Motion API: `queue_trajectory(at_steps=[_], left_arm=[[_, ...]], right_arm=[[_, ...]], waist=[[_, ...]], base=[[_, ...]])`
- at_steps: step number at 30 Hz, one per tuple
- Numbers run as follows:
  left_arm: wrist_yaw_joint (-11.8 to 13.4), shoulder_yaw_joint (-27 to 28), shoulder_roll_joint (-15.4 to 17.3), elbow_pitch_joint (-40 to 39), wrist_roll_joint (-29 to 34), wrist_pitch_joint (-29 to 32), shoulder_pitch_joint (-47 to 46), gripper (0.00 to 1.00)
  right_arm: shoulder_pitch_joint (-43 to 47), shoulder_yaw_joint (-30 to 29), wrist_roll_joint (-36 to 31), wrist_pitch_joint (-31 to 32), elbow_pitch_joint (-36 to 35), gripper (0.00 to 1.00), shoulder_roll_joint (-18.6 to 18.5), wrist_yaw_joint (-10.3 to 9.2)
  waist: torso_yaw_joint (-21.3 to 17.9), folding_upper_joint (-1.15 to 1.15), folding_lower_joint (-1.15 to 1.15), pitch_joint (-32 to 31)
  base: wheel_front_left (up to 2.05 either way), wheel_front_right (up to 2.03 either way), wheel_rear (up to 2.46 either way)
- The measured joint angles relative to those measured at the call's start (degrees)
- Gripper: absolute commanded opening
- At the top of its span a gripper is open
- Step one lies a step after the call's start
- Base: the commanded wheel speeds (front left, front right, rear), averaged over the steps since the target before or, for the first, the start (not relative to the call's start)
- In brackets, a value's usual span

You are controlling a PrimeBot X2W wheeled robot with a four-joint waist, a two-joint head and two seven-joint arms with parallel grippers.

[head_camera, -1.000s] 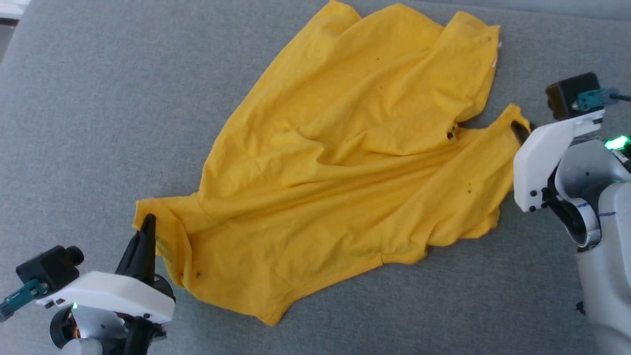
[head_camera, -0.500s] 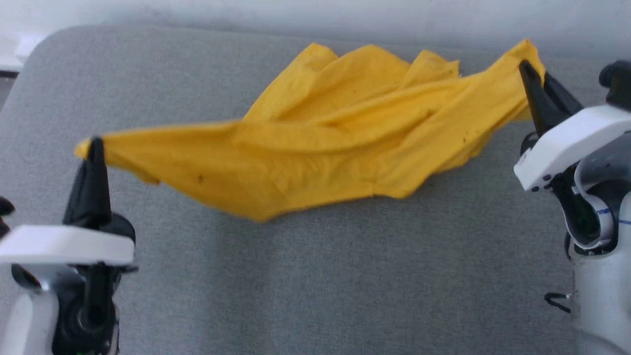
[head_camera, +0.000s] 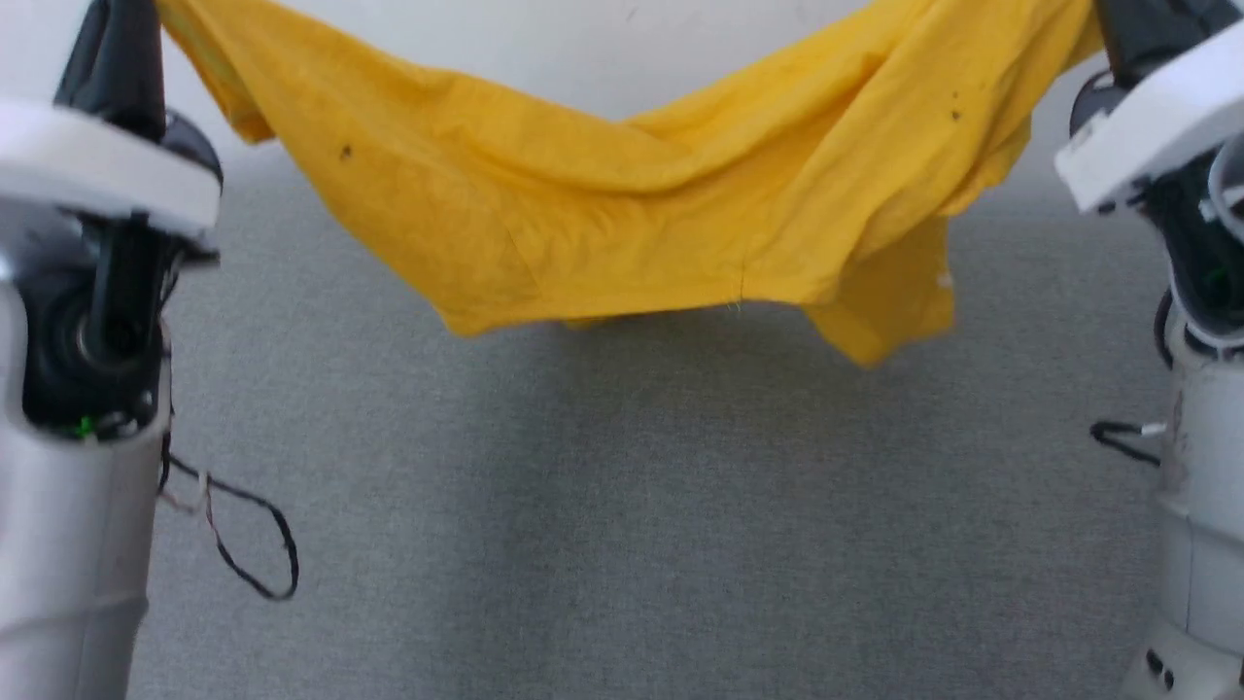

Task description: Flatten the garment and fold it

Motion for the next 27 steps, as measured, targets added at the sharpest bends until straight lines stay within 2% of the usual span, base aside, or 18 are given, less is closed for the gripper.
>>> queue_trajectory(at_steps=[7, 15, 23, 27], left_arm=[[0.43, -5.27, 0.90, 11.88, 3.08, 5.97, -14.17, 0.00], [1.08, -8.27, 0.44, 22.37, 4.36, 10.77, -24.61, 0.00], [1.40, -7.62, 0.47, 28.35, 6.05, 8.18, -32.88, 0.00], [-0.56, -6.11, 1.08, 29.44, 6.59, 3.89, -38.05, 0.00]], right_arm=[[-9.71, 0.96, -0.78, 2.25, 6.54, 0.00, -0.74, 0.00], [-18.85, 3.22, -4.91, 3.68, 18.69, 0.00, -1.19, 0.00], [-27.43, 3.72, -9.83, 2.46, 27.99, 0.00, 0.31, 0.01], [-33.54, 2.93, -13.30, 0.68, 30.81, 0.00, 1.00, 0.01]], waist=[[-2.44, 0.00, 0.01, -2.16], [-4.89, 0.00, 0.01, -1.55], [-6.20, 0.00, 0.02, 3.54], [-6.69, 0.00, 0.03, 7.70]], base=[[0.00, 0.00, 0.00], [0.00, 0.00, 0.00], [0.00, 0.00, 0.00], [0.00, 0.00, 0.00]])
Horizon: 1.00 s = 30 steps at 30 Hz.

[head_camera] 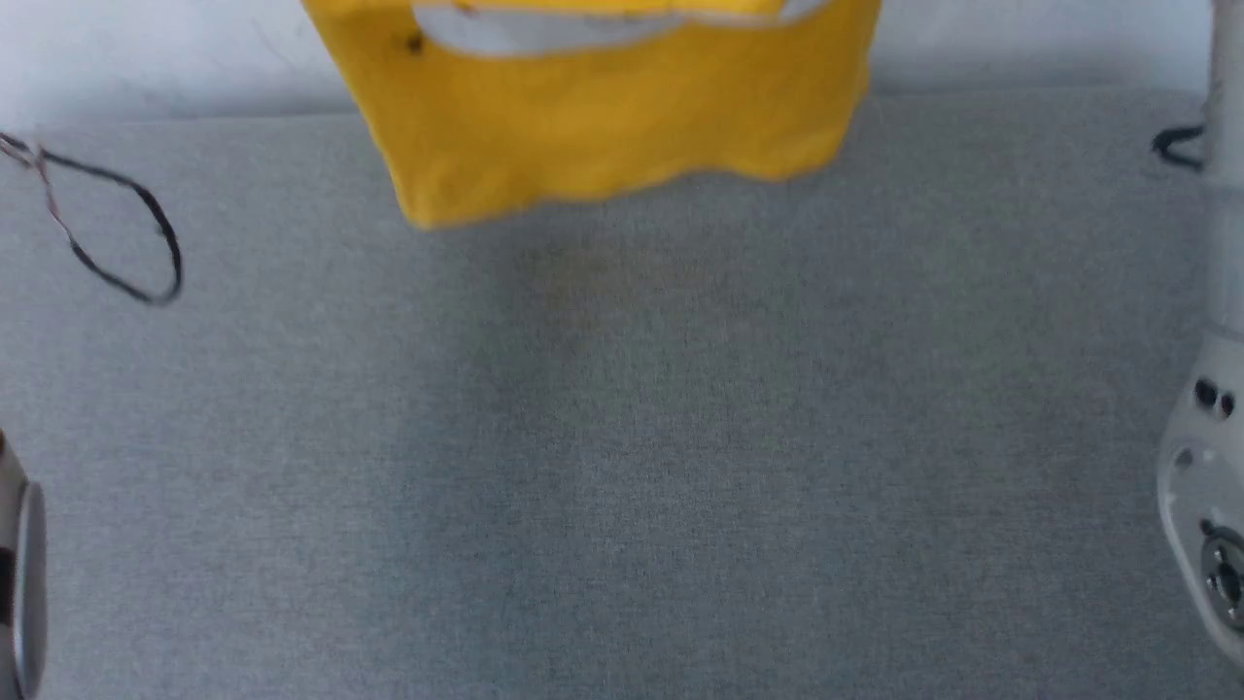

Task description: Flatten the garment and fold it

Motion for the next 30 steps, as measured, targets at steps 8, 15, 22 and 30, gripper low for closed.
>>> queue_trajectory(at_steps=[8, 15, 22, 30], left_arm=[[-7.71, 3.85, -0.01, 2.66, -1.80, -8.96, -7.77, 0.00], [-16.03, 6.01, 0.21, 7.16, -5.76, -12.89, -8.19, 0.00], [-19.97, 8.01, 0.35, 7.58, -9.99, -15.04, -5.94, 0.00], [-20.73, 8.55, 1.54, 1.79, -11.80, -16.46, 4.53, 0.00]], right_arm=[[-10.50, -2.53, -8.20, -5.55, 2.92, 0.00, 0.38, 0.00], [-12.51, -4.33, -12.85, -10.55, 4.59, 0.00, 0.44, 0.00], [-12.78, -3.08, -13.65, -14.73, 5.70, 0.00, 0.43, 0.00], [-5.67, 0.92, -5.32, -15.49, -0.21, 0.00, 0.52, 0.00]], waist=[[-0.33, 0.00, 0.01, 9.83], [0.26, 0.00, 0.01, 18.23], [1.02, 0.00, 0.00, 25.74], [1.81, 0.00, 0.01, 29.65]], base=[[0.00, 0.00, 0.00], [0.00, 0.00, 0.00], [0.00, 0.00, 0.00], [0.00, 0.00, 0.00]])
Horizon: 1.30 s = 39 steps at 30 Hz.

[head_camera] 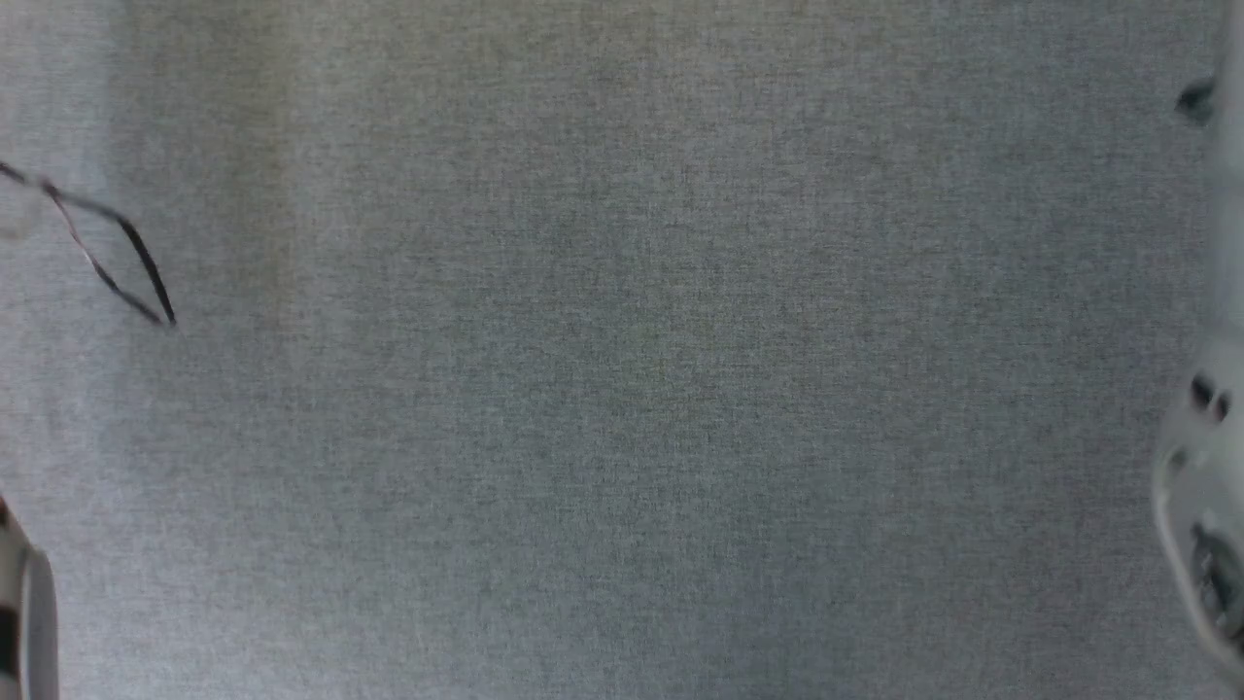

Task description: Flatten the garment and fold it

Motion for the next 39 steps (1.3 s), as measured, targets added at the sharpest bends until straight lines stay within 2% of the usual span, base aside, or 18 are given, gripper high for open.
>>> queue_trajectory(at_steps=[4, 9, 12, 13, 15, 21, 29, 32, 39], left_arm=[[0.69, 1.42, 0.13, -6.47, -1.97, -0.03, 8.55, 0.00], [4.89, 3.33, -0.15, -17.26, -3.76, 1.03, 23.24, 0.00], [7.75, 3.70, -0.31, -22.49, -3.65, 1.16, 32.17, 0.00], [8.98, 3.52, -0.67, -25.27, -3.28, 1.29, 37.54, 0.00], [9.66, 2.97, -0.78, -27.38, -2.98, 1.74, 42.47, 0.00], [11.69, 1.01, -1.51, -31.43, -2.87, 3.76, 55.86, 0.00], [13.83, -1.72, -1.16, -30.61, -2.50, 7.06, 68.49, 0.00], [15.15, -2.41, -0.85, -31.12, -2.54, 8.26, 73.36, 0.00], [16.51, -2.42, -0.42, -34.90, -3.56, 9.76, 82.00, 0.00]], right_arm=[[9.81, 1.51, 4.25, 1.30, -8.77, 0.00, -0.22, 0.00], [25.88, 0.76, 8.67, 4.53, -22.60, 0.00, -0.57, 0.00], [35.44, -1.59, 10.14, 6.02, -29.85, 0.00, -0.63, -0.01], [41.52, -3.16, 10.45, 6.67, -33.50, 0.00, -0.63, -0.01], [47.20, -4.61, 11.28, 7.10, -36.10, 0.00, -0.49, 0.00], [61.11, -8.95, 15.28, 7.48, -38.57, 0.00, -0.07, 0.00], [73.75, -11.65, 21.65, 7.98, -35.68, 0.00, 0.03, -0.01], [78.12, -12.12, 22.49, 10.51, -35.12, 0.00, 0.04, -0.01], [87.85, -14.71, 26.29, 18.39, -36.10, 0.00, 0.10, -0.01]], waist=[[0.20, 0.00, -0.02, -1.53], [0.00, 0.00, -0.03, -5.16], [-0.22, 0.00, -0.04, -7.64], [-0.28, 0.00, -0.04, -9.30], [-0.32, 0.00, -0.04, -10.96], [-0.46, 0.00, -0.04, -15.94], [-0.45, 0.00, -0.04, -22.78], [-0.44, 0.00, -0.04, -25.37], [-0.13, 0.00, -0.03, -31.12]], base=[[0.00, 0.00, 0.00], [0.00, 0.00, 0.00], [0.00, 0.00, 0.00], [0.00, 0.00, 0.00], [0.00, 0.00, 0.00], [0.00, 0.00, 0.00], [0.00, 0.00, 0.00], [0.00, 0.00, 0.00], [0.00, 0.00, 0.00]])
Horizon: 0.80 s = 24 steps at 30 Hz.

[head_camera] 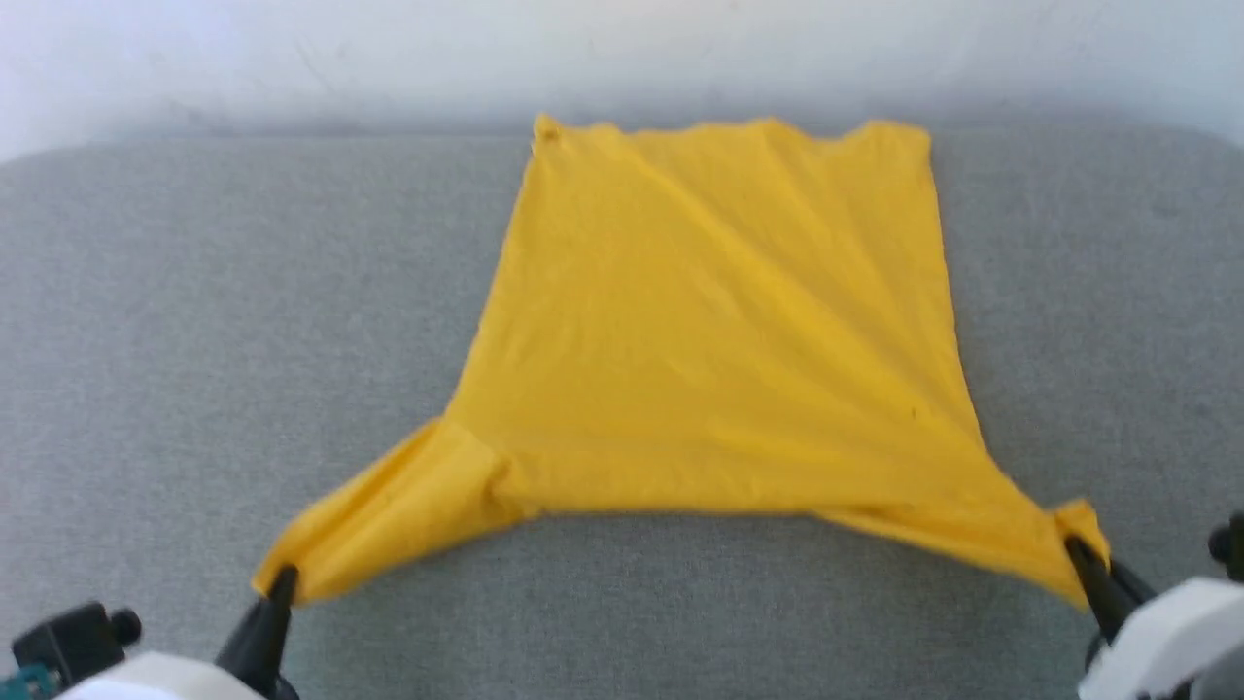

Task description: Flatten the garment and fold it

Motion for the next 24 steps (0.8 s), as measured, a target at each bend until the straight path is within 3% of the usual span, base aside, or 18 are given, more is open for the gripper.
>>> queue_trajectory(at_steps=[15, 24], left_arm=[[3.27, 1.00, 1.93, -12.35, -2.83, 3.02, 18.16, 0.00], [3.42, 3.46, 0.94, -15.74, -3.52, 0.33, 20.64, 0.00]], right_arm=[[15.24, -2.12, 7.70, 13.81, -9.59, 0.00, -0.03, 0.00], [18.11, -4.26, 8.32, 13.49, -12.40, 0.00, -0.07, 0.00]], waist=[[1.17, 0.00, 0.00, -8.87], [2.04, 0.00, 0.01, -8.92]], base=[[0.00, 0.00, 0.00], [0.00, 0.00, 0.00]])
